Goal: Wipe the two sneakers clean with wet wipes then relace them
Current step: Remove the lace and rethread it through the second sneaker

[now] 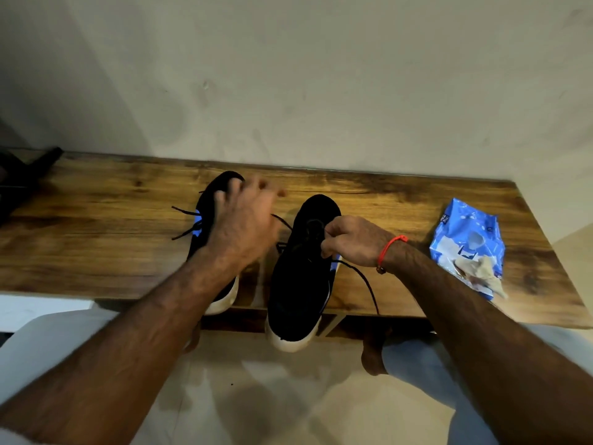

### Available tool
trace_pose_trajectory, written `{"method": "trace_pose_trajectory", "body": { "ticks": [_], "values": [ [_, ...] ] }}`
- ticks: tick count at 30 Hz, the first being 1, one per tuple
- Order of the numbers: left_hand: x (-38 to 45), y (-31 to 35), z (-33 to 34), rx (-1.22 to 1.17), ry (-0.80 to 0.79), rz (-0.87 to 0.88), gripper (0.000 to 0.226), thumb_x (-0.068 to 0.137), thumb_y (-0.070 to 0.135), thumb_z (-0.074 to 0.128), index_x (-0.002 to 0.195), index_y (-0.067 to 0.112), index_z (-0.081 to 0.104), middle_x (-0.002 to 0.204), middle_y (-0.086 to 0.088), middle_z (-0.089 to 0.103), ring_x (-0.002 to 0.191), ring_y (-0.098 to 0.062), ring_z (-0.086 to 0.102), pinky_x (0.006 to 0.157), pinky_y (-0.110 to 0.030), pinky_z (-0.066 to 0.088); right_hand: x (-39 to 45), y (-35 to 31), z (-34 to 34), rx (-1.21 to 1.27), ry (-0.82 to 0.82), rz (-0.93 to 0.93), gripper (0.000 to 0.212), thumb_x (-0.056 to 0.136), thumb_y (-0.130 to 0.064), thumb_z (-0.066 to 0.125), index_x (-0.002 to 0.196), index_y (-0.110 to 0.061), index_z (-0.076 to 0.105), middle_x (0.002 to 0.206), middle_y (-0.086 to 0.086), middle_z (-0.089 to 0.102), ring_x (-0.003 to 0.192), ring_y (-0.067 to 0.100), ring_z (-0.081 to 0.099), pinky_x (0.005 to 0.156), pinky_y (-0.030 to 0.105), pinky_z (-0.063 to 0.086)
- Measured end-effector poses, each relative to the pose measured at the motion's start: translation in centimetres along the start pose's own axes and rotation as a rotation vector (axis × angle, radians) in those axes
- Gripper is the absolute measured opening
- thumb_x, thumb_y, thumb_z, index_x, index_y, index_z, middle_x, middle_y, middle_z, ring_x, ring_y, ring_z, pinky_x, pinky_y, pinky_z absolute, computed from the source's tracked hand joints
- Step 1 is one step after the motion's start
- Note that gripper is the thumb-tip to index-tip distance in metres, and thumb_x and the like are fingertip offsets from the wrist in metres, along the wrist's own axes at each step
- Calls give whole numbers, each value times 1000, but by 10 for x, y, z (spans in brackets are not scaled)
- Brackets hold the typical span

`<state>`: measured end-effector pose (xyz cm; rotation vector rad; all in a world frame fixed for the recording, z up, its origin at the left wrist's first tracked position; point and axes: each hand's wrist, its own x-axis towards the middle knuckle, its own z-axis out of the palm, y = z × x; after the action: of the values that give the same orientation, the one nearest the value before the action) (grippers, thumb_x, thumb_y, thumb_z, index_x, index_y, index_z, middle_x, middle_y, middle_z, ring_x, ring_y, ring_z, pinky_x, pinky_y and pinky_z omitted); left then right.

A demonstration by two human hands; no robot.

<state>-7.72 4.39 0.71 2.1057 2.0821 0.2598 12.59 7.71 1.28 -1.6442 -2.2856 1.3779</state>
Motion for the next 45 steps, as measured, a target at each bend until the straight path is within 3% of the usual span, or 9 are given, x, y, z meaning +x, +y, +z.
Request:
{"method": "trace_pose_trajectory", "body": {
  "ticks": [5, 12, 18, 22, 27, 32, 35, 41, 45],
  "values": [
    [-8, 24, 15, 138, -175, 223, 29, 97, 48, 56, 126, 45, 61, 131, 14, 56, 127, -19, 39, 98, -51, 29, 4, 2, 3, -44, 37, 5, 20, 82, -16, 65, 66, -13, 55, 74, 3, 53, 67, 17, 46, 59, 33, 35],
    [5, 9, -7, -99, -84, -7, 11, 81, 53, 75, 85, 43, 72, 99, 23, 67, 108, -8, 53, 100, -46, 32, 6, 7, 1, -41, 29, 8, 23, 83, -19, 65, 66, -14, 51, 76, 4, 51, 70, 19, 46, 63, 37, 36],
    [12, -36, -29, -20, 291, -331, 29, 92, 38, 71, 119, 28, 69, 120, -7, 61, 111, -30, 59, 94, -49, 49, 6, 9, 2, -40, 36, 6, 27, 82, -19, 67, 63, -16, 48, 74, 4, 50, 67, 18, 44, 62, 37, 37],
    [5, -9, -12, 33, 140, -18, 60, 87, 40, 74, 142, 38, 50, 151, -5, 27, 134, -30, 32, 111, -55, 30, 8, 10, 4, -30, 33, -4, 28, 84, -21, 66, 64, -17, 47, 70, 1, 47, 64, 17, 42, 61, 37, 36],
    [-4, 14, 15, -16, -124, 194, 33, 95, 58, 55, 123, 42, 61, 128, 8, 47, 126, -18, 37, 103, -47, 30, 11, 14, 5, -114, 47, -26, 25, 84, -36, 64, 70, -19, 52, 73, -1, 51, 66, 18, 47, 62, 38, 37],
    [-3, 6, 12, -221, -270, 14, 33, 86, 57, 71, 88, 28, 55, 87, 6, 62, 78, -9, 61, 68, -31, 54, 12, 17, 8, -175, 70, -92, 25, 79, -45, 62, 99, -31, 53, 110, 0, 51, 102, 21, 52, 87, 46, 51],
    [-5, 9, 12, -201, -302, -24, 33, 93, 49, 67, 75, 22, 61, 72, 1, 64, 66, -14, 63, 65, -37, 60, 13, 14, 15, -201, 81, -75, 36, 71, -53, 53, 104, -37, 52, 117, -2, 46, 112, 24, 49, 95, 50, 48],
    [-8, 12, 12, -123, -318, -37, 31, 102, 45, 54, 82, 22, 60, 84, -1, 62, 73, -18, 62, 60, -37, 55, 15, 4, 36, -441, 265, -244, 18, 90, -38, 64, 94, -28, 50, 109, -3, 52, 103, 22, 53, 85, 47, 49],
    [-13, 11, 10, -5, -318, -38, 30, 106, 47, 43, 105, 25, 62, 99, -1, 61, 90, -22, 64, 73, -41, 54, 16, 1, 24, 38, 309, -93, 25, 85, -17, 74, 70, -19, 54, 90, 7, 69, 88, 26, 65, 76, 42, 54]
  ]
}}
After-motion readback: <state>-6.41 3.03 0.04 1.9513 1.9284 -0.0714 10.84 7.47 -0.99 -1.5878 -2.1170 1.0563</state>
